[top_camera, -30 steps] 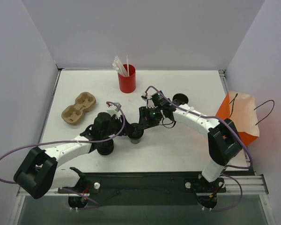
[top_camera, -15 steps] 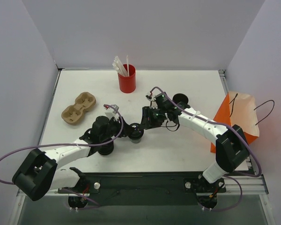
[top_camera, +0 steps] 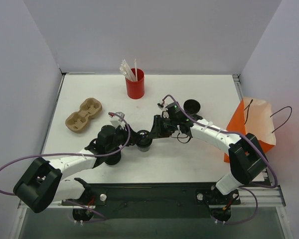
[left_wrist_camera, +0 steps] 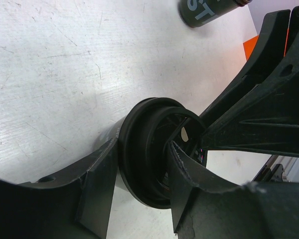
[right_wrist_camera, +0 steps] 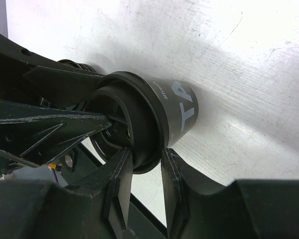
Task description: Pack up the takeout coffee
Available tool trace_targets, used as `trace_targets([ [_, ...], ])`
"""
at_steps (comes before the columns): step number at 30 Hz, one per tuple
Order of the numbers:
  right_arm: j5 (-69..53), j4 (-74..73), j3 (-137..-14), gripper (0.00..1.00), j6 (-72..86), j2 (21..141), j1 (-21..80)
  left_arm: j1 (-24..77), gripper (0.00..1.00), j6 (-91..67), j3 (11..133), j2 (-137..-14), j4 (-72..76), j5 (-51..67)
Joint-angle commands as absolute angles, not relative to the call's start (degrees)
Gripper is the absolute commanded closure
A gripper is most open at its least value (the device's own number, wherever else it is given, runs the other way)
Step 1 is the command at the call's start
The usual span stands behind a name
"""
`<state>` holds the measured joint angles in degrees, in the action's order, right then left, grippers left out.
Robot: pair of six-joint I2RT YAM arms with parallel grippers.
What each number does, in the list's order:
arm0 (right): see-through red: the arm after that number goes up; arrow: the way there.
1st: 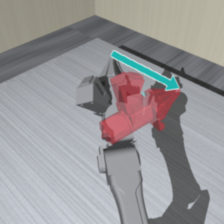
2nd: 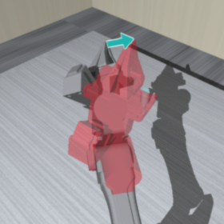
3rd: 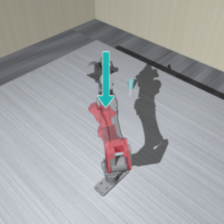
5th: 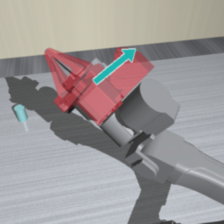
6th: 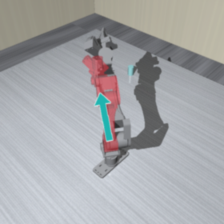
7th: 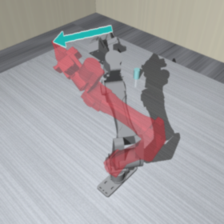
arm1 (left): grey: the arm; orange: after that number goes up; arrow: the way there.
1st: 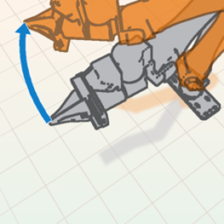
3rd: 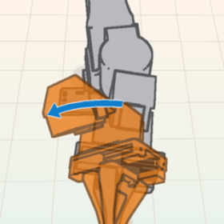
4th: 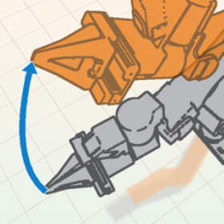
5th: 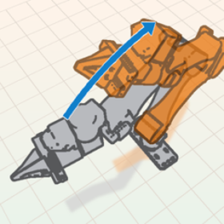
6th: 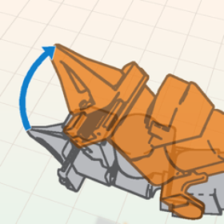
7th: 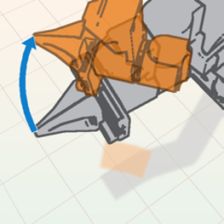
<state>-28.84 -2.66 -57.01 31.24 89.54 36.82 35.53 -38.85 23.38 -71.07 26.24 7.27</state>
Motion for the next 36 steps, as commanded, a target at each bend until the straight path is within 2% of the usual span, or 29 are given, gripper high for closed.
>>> trace_targets([
  [1, -20.74, -4.05, -51.78, 0.78, 30.76, 91.67, 36.74, 35.68, 0.51, -36.74, 19.25, -74.09, 14.68, 4.31],
  [5, -21.70, -4.13, -51.94, 0.77, 31.20, 90.53, 36.83, 35.60, 0.52, -36.65, 18.99, -74.18, 14.50, 4.13],
  [9, -24.51, -4.65, -54.40, 0.68, 32.08, 86.50, 36.83, 35.68, 0.52, -35.86, 19.07, -74.53, 14.77, 3.96],
  [16, -27.16, -8.70, -60.20, 0.62, 30.94, 84.03, 35.07, 35.68, 0.52, -34.63, 20.30, -76.55, 14.68, 4.75],
  [25, -27.51, -9.05, -59.06, 0.69, 30.15, 83.93, 31.82, 35.68, 0.52, -32.52, 21.62, -78.05, 14.85, 6.68],
  [36, -29.36, -5.45, -57.48, 0.70, 32.08, 86.48, 31.73, 35.68, 0.52, -33.66, 21.01, -81.47, 17.84, 8.00],
])
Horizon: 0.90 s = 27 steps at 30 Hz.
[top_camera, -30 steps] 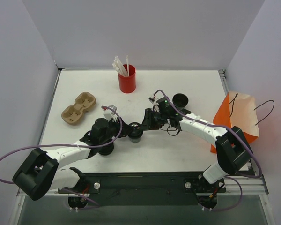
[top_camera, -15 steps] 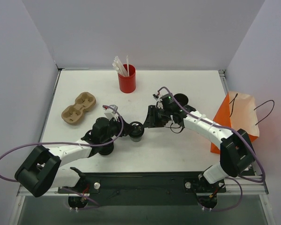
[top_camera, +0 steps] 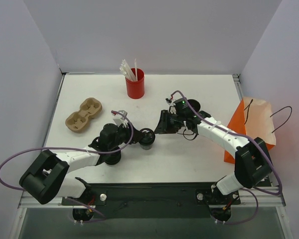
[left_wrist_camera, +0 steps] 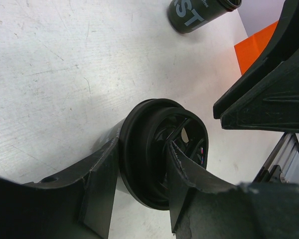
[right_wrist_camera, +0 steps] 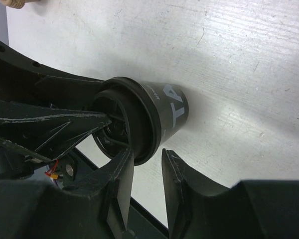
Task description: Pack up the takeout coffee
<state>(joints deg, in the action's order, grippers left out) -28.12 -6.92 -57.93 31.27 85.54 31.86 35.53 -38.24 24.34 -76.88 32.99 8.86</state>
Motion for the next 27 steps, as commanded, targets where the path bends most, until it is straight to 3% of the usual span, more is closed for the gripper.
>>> trace_targets([
  [1, -28.92, -5.36, -57.31, 0.71, 32.17, 86.66, 31.73, 35.68, 0.52, -33.92, 21.01, -81.56, 18.02, 8.09],
  [11, -29.27, -2.37, -54.76, 0.70, 33.40, 85.62, 31.82, 35.68, 0.52, -33.84, 21.18, -80.68, 17.49, 8.44],
  [19, -29.26, -2.90, -55.46, 0.52, 33.05, 80.33, 31.73, 35.68, 0.51, -32.96, 23.11, -79.63, 15.21, 8.35],
  [27, -32.52, -5.45, -59.93, 0.41, 28.22, 87.71, 31.99, 35.68, 0.51, -31.47, 24.87, -79.80, 13.62, 8.35],
])
